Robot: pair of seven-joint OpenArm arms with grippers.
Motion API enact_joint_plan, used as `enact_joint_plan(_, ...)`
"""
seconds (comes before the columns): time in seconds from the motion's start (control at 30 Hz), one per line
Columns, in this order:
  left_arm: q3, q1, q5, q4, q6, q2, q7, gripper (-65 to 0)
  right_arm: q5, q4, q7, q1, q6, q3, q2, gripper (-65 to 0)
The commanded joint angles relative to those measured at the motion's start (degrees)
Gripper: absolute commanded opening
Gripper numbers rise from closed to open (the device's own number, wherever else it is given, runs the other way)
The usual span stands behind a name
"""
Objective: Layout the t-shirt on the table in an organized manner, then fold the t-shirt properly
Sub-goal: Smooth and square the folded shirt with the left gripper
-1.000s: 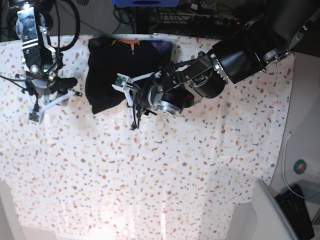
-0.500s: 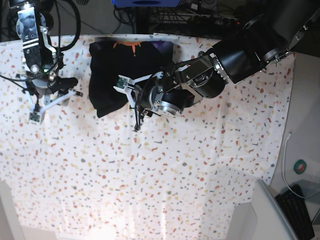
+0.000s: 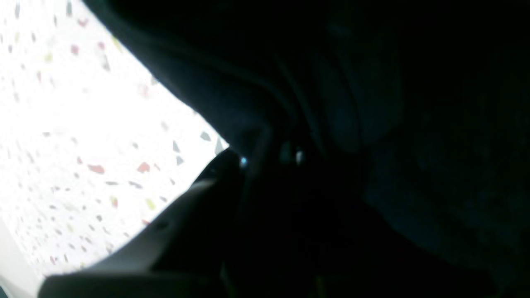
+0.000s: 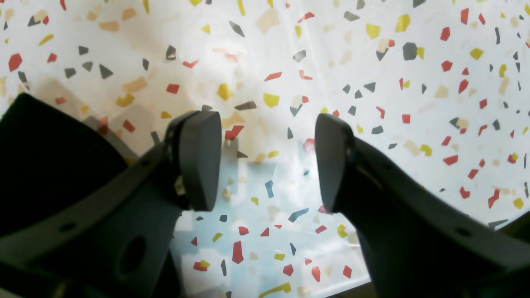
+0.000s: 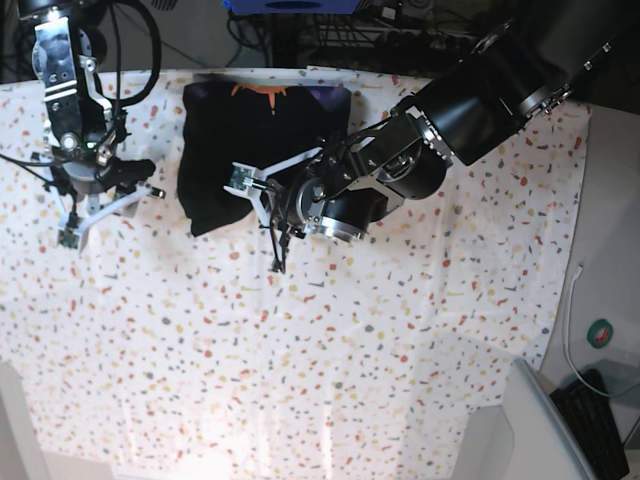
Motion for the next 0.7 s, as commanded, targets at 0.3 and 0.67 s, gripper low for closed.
enact_joint_plan(0.3, -0.7, -1.7, 0.0, 0.4, 0.4, 0.4, -0.3, -65.0, -0.5, 0.8, 0.9, 0.3, 0.0, 0.2, 0.3, -30.9)
enact_joint_plan(0.67, -0.4, -3.7, -9.0, 1.1, 0.4, 0.4, 6.1, -52.2, -0.5, 0.8, 0.9, 0.4, 0.0, 0.2, 0.3, -30.9)
